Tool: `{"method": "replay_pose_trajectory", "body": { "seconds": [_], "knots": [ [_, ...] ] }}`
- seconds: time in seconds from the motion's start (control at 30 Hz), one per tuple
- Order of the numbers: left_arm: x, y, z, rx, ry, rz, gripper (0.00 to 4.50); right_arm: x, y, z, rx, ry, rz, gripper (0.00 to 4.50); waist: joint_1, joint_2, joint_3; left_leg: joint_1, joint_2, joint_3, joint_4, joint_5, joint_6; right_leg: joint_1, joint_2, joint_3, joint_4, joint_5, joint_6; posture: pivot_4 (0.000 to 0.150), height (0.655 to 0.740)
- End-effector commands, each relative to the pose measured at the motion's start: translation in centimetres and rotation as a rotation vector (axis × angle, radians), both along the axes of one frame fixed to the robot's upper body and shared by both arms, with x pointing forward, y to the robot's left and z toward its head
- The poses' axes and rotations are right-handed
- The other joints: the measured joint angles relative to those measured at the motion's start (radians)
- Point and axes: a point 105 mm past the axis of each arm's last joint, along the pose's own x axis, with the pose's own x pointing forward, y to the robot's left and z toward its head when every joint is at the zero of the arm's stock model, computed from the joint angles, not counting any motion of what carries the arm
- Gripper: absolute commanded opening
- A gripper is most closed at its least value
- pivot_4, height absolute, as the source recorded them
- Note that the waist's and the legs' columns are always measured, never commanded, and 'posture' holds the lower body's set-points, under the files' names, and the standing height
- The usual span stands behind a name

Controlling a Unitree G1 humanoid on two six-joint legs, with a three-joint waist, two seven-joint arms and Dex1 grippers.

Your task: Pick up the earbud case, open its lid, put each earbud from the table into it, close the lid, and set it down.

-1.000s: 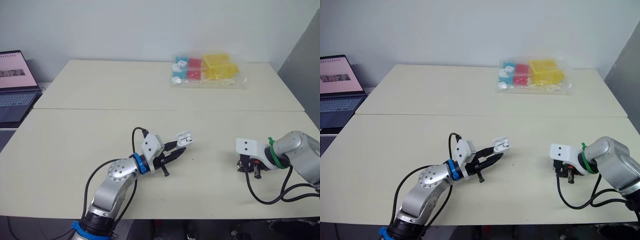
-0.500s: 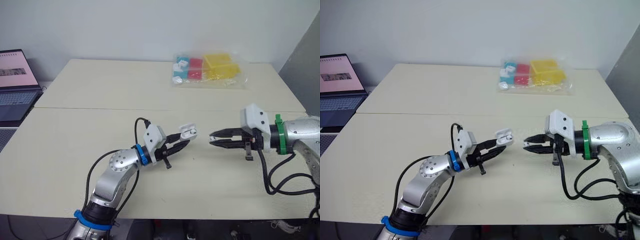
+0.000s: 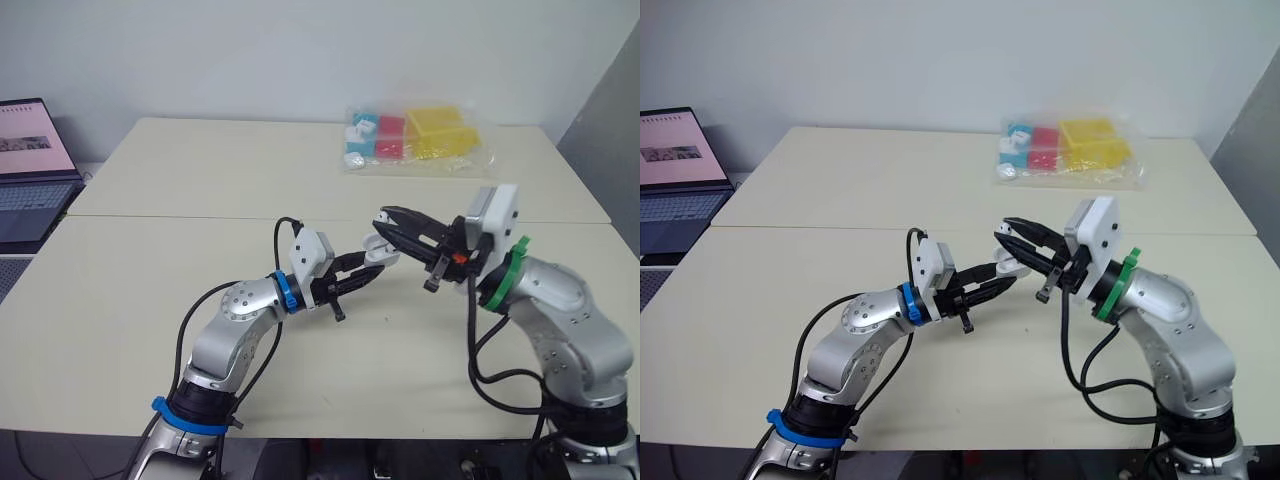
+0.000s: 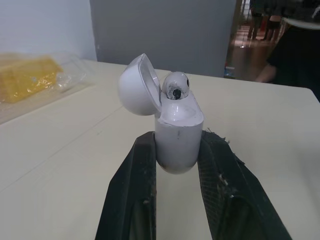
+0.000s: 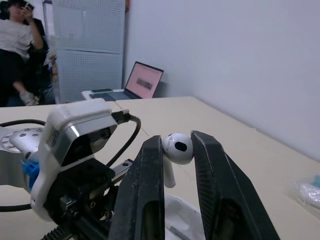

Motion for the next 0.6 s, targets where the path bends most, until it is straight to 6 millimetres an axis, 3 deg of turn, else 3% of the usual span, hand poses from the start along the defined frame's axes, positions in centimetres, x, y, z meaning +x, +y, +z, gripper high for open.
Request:
{"method": "replay_pose_trajectory", "body": {
  "seconds": [0.03,0.6],
  "knots": [
    [-0.2,0.1,1.9,-0.041,-0.050,-0.011,0.79,-0.3,0.5,-0.1,0.004,-0.063,-0.011,0.44,0.000,0.000,0.000,0.000,0.000,0.000,0.000,0.000,0.000,0.000,0.000,0.000,0.000,0.000,0.000,0.150,0.7359],
    [-0.3,0.1,2.0,-0.051,-0.044,-0.012,0.79,0.7,0.5,-2.0,0.038,-0.054,-0.072,0.44,0.000,0.000,0.000,0.000,0.000,0.000,0.000,0.000,0.000,0.000,0.000,0.000,0.000,0.000,0.000,0.150,0.7359]
  ]
}}
